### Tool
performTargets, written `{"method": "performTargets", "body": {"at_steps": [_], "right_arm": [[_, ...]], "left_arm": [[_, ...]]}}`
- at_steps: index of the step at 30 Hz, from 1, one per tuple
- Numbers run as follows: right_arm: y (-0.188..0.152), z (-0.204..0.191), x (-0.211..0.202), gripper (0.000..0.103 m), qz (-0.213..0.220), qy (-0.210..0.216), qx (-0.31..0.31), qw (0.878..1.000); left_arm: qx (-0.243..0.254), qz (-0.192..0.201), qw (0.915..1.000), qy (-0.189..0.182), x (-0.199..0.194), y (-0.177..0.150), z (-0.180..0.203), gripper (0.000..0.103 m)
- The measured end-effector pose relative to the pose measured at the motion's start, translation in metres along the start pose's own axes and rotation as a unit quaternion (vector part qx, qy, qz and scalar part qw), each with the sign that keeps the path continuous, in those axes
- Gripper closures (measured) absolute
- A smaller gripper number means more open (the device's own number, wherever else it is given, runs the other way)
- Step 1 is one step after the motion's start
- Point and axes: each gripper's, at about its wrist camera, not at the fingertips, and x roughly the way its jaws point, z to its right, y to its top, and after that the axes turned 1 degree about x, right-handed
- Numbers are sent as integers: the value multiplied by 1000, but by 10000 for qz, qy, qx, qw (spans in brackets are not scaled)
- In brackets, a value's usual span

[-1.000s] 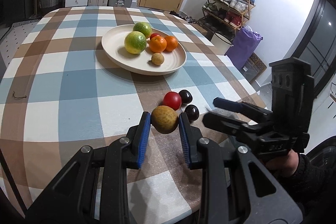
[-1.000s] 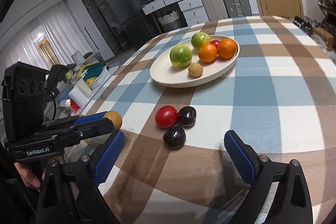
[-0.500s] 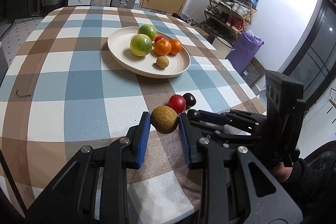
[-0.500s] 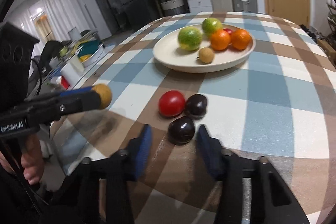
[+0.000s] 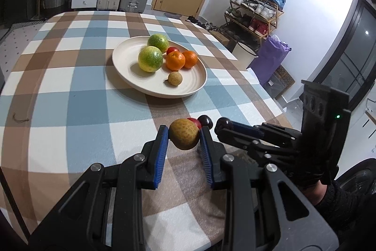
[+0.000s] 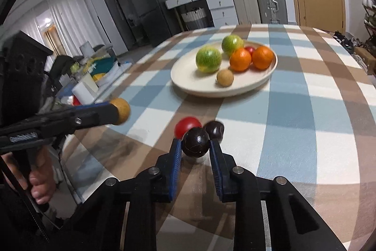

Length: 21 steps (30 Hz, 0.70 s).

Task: Organize fruits
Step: 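Grasp the brown round fruit with the left tool while the right tool grasps a dark plum, then carry the brown fruit and plum toward the plate with both tools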

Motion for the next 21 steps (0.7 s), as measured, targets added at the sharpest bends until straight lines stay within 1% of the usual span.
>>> {"method": "performTargets", "body": {"at_steps": [4,7,12,21], "right_arm": [[11,4,-4,78,51,175,39,9998],[19,5,-6,78,82,217,-45,9997],[34,18,-4,78,108,341,112,9993],[57,45,12,78,37,356,245,9991]], "left_arm": [[-41,-91,9999,-82,13,13,0,78],[-48,-125,9998,-171,23,26,1,78],[-128,-201,9992,-329,42,48,-2,78],[-98,-331,9982,-484,77,86,-4,78]]}}
